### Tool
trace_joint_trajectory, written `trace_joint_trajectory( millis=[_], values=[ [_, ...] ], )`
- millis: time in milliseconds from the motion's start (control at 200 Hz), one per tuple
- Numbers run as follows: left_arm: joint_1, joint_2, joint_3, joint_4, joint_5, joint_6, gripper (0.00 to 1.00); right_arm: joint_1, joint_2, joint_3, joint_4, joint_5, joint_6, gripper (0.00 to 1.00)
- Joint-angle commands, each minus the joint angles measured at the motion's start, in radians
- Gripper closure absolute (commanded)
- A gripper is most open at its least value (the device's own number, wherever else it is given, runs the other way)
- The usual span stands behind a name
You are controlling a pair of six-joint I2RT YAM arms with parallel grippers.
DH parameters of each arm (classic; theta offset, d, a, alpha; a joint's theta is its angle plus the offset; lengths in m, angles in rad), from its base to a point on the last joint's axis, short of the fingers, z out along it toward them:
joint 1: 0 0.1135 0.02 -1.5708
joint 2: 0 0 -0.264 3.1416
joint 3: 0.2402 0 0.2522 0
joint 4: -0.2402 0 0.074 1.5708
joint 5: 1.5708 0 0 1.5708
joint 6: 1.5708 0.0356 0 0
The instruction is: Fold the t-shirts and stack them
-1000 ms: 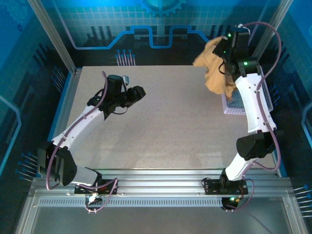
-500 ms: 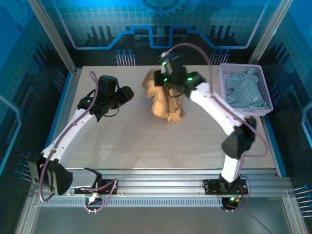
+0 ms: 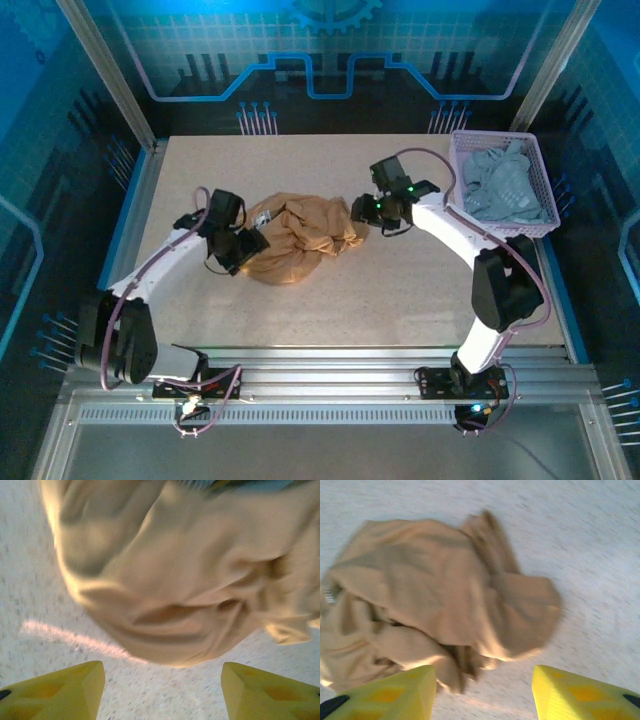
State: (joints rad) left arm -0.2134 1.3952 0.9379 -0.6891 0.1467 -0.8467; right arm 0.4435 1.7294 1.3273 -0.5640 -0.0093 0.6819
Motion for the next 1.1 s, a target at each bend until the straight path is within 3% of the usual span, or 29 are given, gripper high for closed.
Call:
trace_joint_trajectory(
  millis=[0, 200, 300, 380, 485, 565, 655, 810, 1095],
  values=[
    [-0.012, 0.047, -0.063, 0.068, 0.136, -0.111, 0.34, 0.02, 0.045, -0.057, 0.0, -0.1, 0.039, 0.43],
    [-0.06, 0.207, -0.079, 0.2, 0.205, -0.189, 0.32, 0.018, 0.188, -0.014, 0.034, -0.138, 0.066, 0.44],
    [-0.067, 0.262, -0.063, 0.227, 0.175, -0.197, 0.41, 0.006, 0.239, 0.004, 0.048, -0.13, 0.067, 0.48],
    [-0.066, 0.282, -0.051, 0.262, 0.143, -0.211, 0.55, -0.002, 0.284, 0.037, 0.048, -0.13, 0.062, 0.53],
    [-0.065, 0.3, -0.01, 0.261, 0.094, -0.205, 0.83, -0.006, 0.338, 0.096, 0.05, -0.124, 0.057, 0.62],
    [-0.06, 0.288, 0.019, 0.241, 0.057, -0.187, 1.0, -0.008, 0.354, 0.137, 0.051, -0.104, 0.055, 0.7],
    [-0.054, 0.248, 0.04, 0.21, 0.012, -0.162, 1.0, -0.01, 0.351, 0.169, 0.069, -0.097, 0.045, 0.78],
    [-0.033, 0.128, 0.058, 0.15, -0.045, -0.12, 1.0, -0.015, 0.316, 0.208, 0.041, -0.045, 0.023, 1.0],
    [0.03, -0.095, 0.147, 0.126, -0.051, -0.02, 1.0, -0.038, 0.085, 0.262, -0.036, 0.036, -0.013, 1.0]
  ],
)
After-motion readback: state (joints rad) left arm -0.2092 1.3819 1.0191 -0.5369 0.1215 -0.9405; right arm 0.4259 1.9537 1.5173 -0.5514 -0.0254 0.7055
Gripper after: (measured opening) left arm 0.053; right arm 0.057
